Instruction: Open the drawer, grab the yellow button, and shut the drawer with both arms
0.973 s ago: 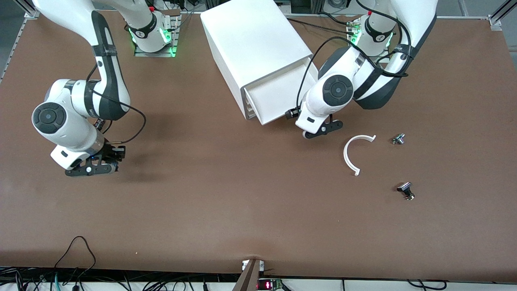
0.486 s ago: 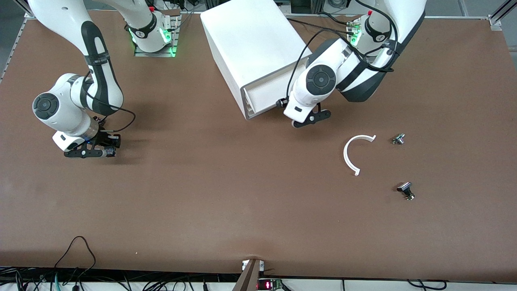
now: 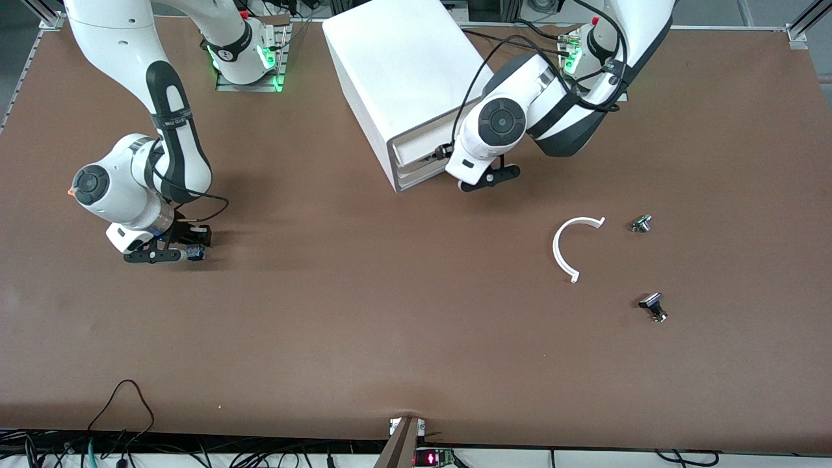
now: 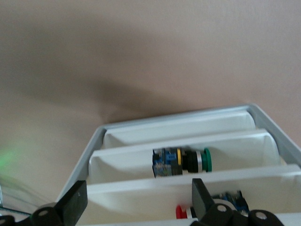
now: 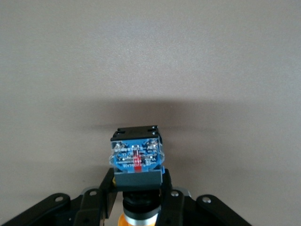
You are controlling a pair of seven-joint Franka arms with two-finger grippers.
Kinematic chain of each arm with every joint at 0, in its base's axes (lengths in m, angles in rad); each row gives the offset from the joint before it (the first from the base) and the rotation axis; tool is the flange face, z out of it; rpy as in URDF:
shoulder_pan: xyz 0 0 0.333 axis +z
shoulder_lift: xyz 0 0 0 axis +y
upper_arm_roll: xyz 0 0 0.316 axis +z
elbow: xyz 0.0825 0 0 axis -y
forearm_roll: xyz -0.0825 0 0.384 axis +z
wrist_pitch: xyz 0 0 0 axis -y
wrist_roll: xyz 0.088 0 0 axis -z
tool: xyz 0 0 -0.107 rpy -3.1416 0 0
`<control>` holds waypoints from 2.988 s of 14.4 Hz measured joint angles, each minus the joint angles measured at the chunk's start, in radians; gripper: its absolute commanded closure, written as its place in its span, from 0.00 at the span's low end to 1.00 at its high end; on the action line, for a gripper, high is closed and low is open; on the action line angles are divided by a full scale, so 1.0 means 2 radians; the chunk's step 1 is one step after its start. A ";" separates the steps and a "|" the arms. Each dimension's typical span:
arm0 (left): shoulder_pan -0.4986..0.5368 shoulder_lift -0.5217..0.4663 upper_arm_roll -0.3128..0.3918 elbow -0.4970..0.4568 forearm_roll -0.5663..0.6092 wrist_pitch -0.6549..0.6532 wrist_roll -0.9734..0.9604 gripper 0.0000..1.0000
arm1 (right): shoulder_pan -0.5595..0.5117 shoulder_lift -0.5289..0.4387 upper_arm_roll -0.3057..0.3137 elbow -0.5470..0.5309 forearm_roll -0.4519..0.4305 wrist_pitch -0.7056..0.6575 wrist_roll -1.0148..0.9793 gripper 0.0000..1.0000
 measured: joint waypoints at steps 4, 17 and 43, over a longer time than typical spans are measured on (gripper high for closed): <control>-0.001 0.001 -0.005 -0.005 -0.029 -0.007 0.000 0.02 | 0.000 0.008 0.000 0.007 0.000 0.000 0.000 0.00; 0.095 -0.004 -0.005 0.120 0.092 -0.128 0.096 0.01 | 0.009 -0.094 -0.007 0.074 -0.033 -0.065 -0.039 0.00; 0.011 -0.251 0.355 0.047 0.068 -0.089 0.548 0.01 | -0.279 -0.214 0.330 0.330 -0.250 -0.491 0.205 0.00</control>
